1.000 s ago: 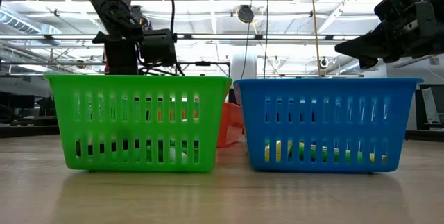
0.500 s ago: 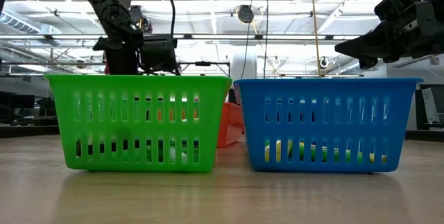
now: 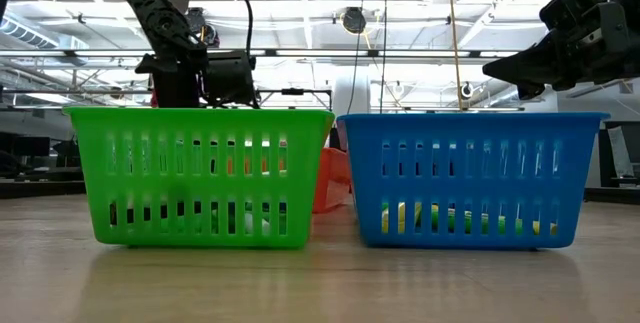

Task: Pick & Place Markers
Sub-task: Put the left blue highlighter pen into the orange basket

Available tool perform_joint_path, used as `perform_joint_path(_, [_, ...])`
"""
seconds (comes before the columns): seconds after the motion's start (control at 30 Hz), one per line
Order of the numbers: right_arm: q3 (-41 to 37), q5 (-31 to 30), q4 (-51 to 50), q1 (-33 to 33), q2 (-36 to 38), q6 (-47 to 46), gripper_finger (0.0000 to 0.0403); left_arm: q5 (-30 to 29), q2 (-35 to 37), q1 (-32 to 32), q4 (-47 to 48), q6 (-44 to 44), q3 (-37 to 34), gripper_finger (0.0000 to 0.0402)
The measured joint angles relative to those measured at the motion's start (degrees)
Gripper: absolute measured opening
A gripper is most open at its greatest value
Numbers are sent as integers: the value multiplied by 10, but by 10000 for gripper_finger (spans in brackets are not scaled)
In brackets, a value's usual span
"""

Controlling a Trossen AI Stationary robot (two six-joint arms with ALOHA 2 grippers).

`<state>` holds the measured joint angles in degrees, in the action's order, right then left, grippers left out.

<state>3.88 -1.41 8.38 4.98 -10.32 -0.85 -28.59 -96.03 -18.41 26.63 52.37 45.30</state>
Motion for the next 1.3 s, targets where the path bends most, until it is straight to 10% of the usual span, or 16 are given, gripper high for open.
perform_joint_path(1.3, [0,0,0,0,0,0,8,29,-8,-13,-5,-9,4,152])
